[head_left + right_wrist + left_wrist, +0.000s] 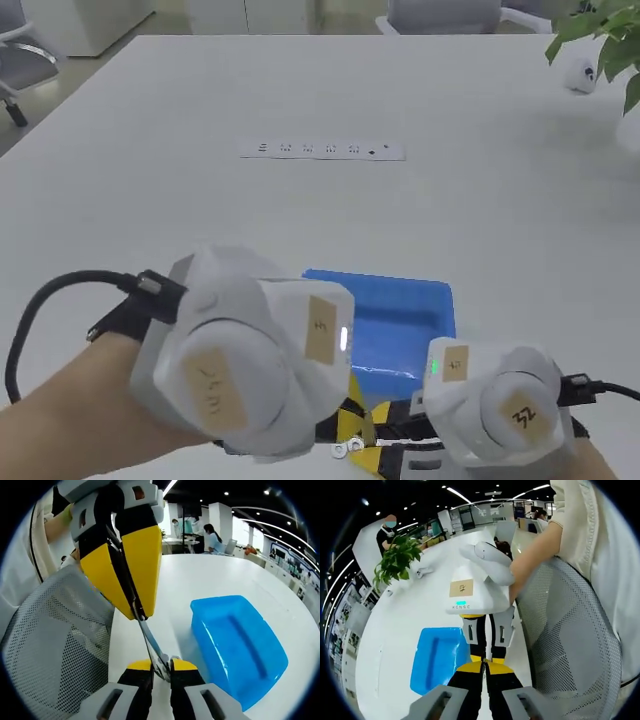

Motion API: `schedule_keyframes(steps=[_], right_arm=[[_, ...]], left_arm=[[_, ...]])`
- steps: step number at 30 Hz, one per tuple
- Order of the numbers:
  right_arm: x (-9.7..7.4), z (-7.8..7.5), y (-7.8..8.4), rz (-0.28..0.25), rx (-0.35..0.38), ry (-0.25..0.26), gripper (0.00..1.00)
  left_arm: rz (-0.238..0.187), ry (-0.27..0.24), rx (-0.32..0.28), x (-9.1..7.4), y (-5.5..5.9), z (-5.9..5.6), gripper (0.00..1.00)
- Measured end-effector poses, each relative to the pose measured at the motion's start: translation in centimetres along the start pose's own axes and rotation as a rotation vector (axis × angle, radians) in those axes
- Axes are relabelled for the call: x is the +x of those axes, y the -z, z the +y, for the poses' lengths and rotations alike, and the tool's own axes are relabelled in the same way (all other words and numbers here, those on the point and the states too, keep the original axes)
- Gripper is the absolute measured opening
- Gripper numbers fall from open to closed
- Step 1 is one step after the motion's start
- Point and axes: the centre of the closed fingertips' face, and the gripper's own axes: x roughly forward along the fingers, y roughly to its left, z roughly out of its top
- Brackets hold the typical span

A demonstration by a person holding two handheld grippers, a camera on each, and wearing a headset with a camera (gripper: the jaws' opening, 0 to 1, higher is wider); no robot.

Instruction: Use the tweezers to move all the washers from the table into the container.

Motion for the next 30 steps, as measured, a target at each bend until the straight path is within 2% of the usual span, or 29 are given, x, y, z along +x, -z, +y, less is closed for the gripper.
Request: schedule_keyframes(steps=[5, 9, 12, 15, 17, 18, 19, 20, 22, 23, 24, 27, 28, 29, 30], right_arm=[[-0.4, 0.4, -0.8, -0.013, 0.013, -0.017, 0.14], [-1.1, 0.6, -1.7, -0.051, 0.033, -0.026, 0.16], [-1.3, 0.7, -1.7, -0.050, 0.024, -0.030, 0.14], [-1.3, 0.6, -1.2, -0.026, -0.005, -0.032, 0.08], [-1.2, 0.5, -1.3, -0.038, -0.006, -0.028, 0.07], [-1.4, 0.4, -1.2, -0.033, -0.005, -0.022, 0.06], [-1.4, 0.3, -1.2, -0.031, -0.009, -0.015, 0.04], [-1.5, 0.0, -0.9, -0.013, -0.026, -0.001, 0.03], [-1.6, -0.1, -1.0, -0.021, 0.018, -0.011, 0.03], [-1.7, -0.3, -0.9, -0.024, 0.020, 0.001, 0.02], [-1.7, -0.3, -0.9, -0.035, 0.030, -0.003, 0.02], [-1.8, -0.4, -0.9, -0.050, 0.043, 0.007, 0.02], [-1.8, -0.5, -0.9, -0.064, 0.066, 0.015, 0.02], [-1.9, -0.6, -1.0, -0.076, 0.086, 0.016, 0.02], [-1.9, -0.8, -0.9, -0.082, 0.103, 0.023, 0.02]], left_arm=[[0.003, 0.037, -0.029, 0.3, 0.4, -0.3, 0.00], [-0.004, 0.051, -0.054, 0.3, 0.6, -0.3, 0.00], [-0.012, 0.064, -0.070, 0.5, 0.5, -0.4, 0.00], [-0.027, 0.073, -0.084, 0.9, 0.3, -0.6, 0.00], [-0.036, 0.051, -0.089, 1.2, 0.4, -0.4, 0.00], [-0.053, 0.038, -0.121, 1.4, 0.4, -0.3, 0.00], [-0.062, 0.036, -0.149, 1.4, 0.4, -0.3, 0.05], [-0.083, 0.037, -0.220, 1.4, 0.5, -0.4, 0.13], [-0.124, 0.068, -0.389, 1.4, 1.2, -1.1, 0.28], [-0.148, 0.052, -0.436, 1.3, 1.6, -1.0, 0.34], [-0.198, 0.017, -0.488, 1.1, 2.0, -0.8, 0.38], [-0.294, -0.069, -0.652, 0.0, 3.2, -1.1, 0.56], [-0.351, -0.119, -0.721, -0.7, 3.6, -1.0, 0.61], [-0.392, -0.157, -0.765, -1.1, 3.8, -0.9, 0.67], [-0.456, -0.226, -0.829, -2.0, 4.2, -0.6, 0.74]])
